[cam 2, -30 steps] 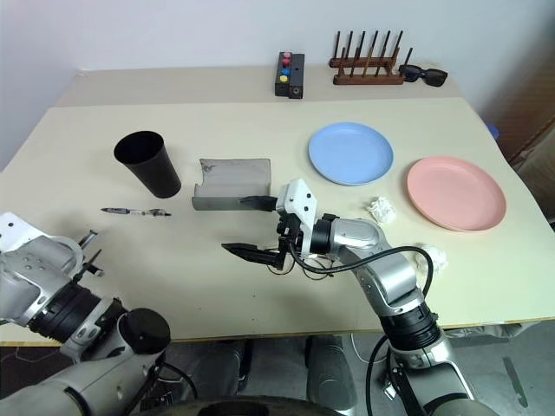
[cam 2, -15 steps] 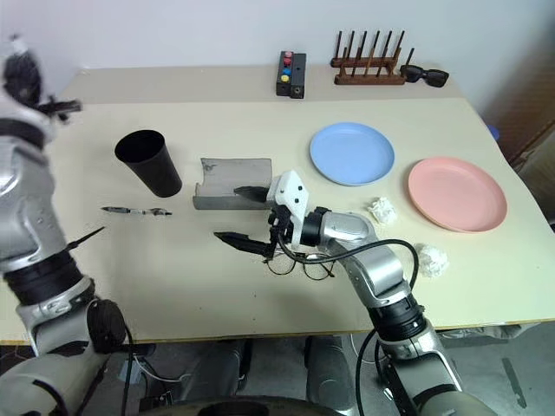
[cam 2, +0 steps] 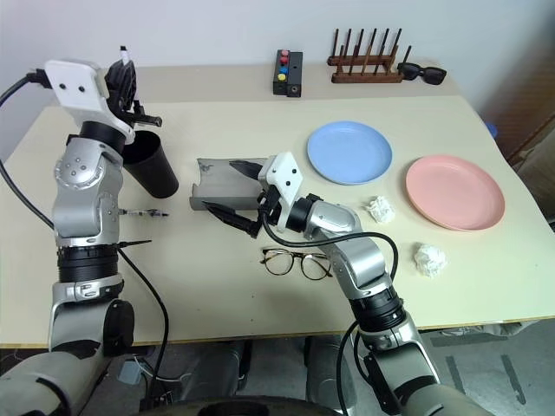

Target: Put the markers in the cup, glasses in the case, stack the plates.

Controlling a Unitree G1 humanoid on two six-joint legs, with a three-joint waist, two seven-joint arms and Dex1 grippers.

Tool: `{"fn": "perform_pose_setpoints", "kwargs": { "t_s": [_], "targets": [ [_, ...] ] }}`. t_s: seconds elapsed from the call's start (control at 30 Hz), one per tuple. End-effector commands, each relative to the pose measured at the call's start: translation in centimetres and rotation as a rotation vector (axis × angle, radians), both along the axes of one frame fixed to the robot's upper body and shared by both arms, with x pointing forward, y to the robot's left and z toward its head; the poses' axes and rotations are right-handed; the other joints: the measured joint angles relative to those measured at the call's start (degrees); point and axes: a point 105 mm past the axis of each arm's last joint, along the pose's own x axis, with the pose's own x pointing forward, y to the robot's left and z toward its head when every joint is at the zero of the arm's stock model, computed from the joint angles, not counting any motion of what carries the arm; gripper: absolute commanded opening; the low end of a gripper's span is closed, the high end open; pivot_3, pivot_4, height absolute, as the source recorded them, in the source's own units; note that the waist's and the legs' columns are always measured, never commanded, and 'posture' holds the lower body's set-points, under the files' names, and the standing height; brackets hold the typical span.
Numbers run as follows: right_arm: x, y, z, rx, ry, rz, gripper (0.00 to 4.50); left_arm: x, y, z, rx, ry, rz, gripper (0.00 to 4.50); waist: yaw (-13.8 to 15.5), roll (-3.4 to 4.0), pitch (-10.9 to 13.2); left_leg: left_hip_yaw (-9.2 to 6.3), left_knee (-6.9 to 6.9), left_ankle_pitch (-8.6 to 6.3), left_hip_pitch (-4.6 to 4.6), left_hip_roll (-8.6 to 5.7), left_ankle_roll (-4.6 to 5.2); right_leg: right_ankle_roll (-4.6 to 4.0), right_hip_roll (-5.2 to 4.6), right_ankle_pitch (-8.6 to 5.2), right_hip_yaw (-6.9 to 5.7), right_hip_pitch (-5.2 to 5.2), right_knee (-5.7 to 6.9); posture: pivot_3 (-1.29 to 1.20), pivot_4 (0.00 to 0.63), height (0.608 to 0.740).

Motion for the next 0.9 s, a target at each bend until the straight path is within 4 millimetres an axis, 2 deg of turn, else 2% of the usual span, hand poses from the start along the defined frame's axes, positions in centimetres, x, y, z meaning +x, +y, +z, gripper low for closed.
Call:
{"fn": "perform_pose_setpoints", "kwargs": {
  "t_s": [0.03,0.27,0.53,0.57,0.63,0.73,0.9],
  "targets": [
    [-0.2,0.0,1.2,0.026,-0.045,0.002,4.50,-0.6,1.4,0.8,-0.015,-0.043,0.070,0.06,0.00,0.00,0.00,0.00,0.00,0.00,0.00,0.00,0.00,0.00,0.00,0.00,0.00,0.00,0.00,0.00,0.150,0.739],
    [-0.1,0.2,1.3,0.032,-0.048,0.006,4.50,-0.9,1.5,-1.5,-0.048,0.007,0.088,0.06,-0.05,0.00,0.00,-0.01,-0.01,0.00,0.01,0.00,0.00,0.00,0.00,0.00,0.00,0.00,0.01,0.00,0.150,0.739],
    [-0.1,0.2,1.3,0.036,-0.046,0.003,4.50,-1.3,1.7,-2.5,-0.071,0.029,0.108,0.06,0.01,0.00,0.00,-0.01,0.00,0.00,0.00,0.00,0.00,0.00,0.00,0.00,0.00,0.00,0.01,0.00,0.150,0.739],
    [0.0,0.2,1.3,0.036,-0.046,0.004,4.50,-1.3,1.7,-2.5,-0.074,0.029,0.109,0.86,0.01,0.00,0.00,-0.01,0.00,0.00,0.00,0.00,0.00,0.00,0.00,0.00,0.00,0.01,0.01,0.00,0.150,0.739],
    [0.0,0.2,1.4,0.037,-0.046,0.005,4.50,-1.2,1.7,-2.4,-0.077,0.028,0.111,1.68,0.02,0.00,0.00,-0.01,0.01,0.00,0.00,0.00,0.00,0.00,0.00,0.00,0.00,0.01,0.01,0.00,0.150,0.739],
    [0.0,0.3,1.3,0.037,-0.045,0.007,4.50,-1.3,1.6,-2.4,-0.082,0.029,0.111,3.21,0.01,0.00,0.00,0.00,0.01,0.00,0.00,0.00,0.00,0.00,0.00,0.00,0.00,0.01,0.01,0.00,0.150,0.739],
    [-0.1,0.3,1.3,0.038,-0.044,0.010,4.50,-1.6,1.7,-2.1,-0.111,0.017,0.115,3.21,0.01,0.00,0.00,-0.01,0.00,0.00,0.00,0.00,0.00,0.00,0.00,0.00,0.00,0.01,0.01,0.00,0.150,0.739]
  ]
}}
